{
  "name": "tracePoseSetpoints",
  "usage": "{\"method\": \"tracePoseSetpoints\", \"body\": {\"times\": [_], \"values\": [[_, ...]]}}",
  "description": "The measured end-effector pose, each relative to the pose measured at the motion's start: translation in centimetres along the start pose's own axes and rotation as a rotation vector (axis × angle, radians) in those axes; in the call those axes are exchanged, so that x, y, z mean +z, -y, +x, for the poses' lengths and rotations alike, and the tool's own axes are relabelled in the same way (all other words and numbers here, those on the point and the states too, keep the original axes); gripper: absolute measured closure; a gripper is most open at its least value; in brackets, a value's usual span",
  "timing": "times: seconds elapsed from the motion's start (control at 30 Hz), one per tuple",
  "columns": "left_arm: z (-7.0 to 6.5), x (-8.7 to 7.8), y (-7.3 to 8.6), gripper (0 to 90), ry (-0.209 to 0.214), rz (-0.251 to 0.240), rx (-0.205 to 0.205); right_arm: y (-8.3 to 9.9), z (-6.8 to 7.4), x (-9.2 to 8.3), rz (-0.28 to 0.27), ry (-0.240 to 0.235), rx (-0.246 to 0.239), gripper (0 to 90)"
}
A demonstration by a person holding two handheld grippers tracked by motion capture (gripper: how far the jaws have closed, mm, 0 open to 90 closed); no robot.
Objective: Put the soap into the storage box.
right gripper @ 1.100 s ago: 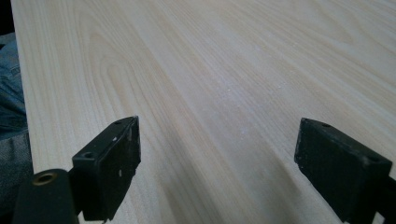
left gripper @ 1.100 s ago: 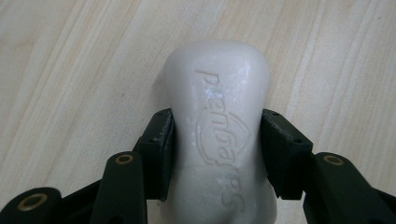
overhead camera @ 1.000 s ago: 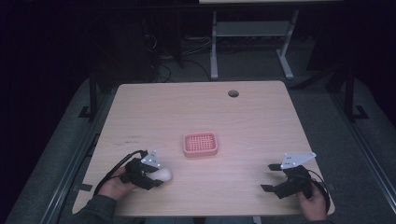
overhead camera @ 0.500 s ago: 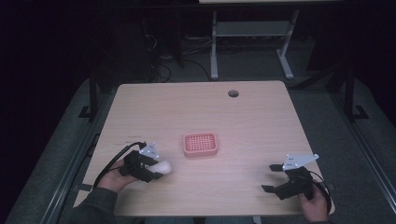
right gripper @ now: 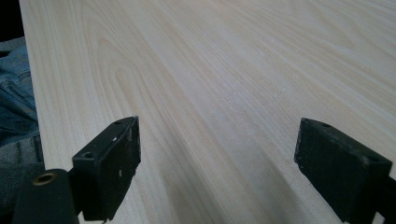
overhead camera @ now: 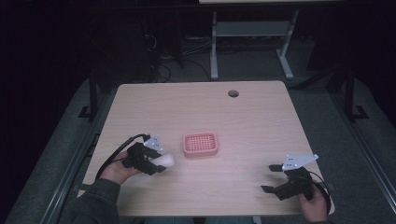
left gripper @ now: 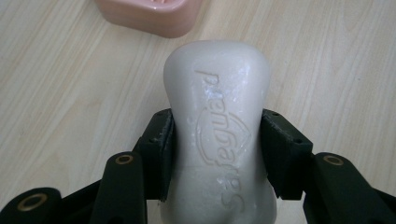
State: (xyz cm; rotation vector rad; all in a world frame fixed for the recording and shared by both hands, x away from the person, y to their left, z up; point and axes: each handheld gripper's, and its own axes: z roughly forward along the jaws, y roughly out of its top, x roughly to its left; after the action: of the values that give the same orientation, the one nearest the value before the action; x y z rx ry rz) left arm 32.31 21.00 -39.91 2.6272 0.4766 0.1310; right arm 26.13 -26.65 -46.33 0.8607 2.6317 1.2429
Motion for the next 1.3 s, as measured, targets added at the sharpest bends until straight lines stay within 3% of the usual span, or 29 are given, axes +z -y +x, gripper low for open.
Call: {"method": "tracePoseSetpoints", "body": {"times": [0.63, 1.3], "values": [[0.9, 1.6, -3.4, 49.2, 0.022, 0.011, 0.033, 0.0, 0.0, 0.0, -0.004, -0.007, 0.004, 14.2], [1.7, 2.2, -5.6, 49.1, 0.032, 0.010, 0.055, 0.1, 0.0, 0.0, -0.008, -0.007, 0.002, 14.1]]}}
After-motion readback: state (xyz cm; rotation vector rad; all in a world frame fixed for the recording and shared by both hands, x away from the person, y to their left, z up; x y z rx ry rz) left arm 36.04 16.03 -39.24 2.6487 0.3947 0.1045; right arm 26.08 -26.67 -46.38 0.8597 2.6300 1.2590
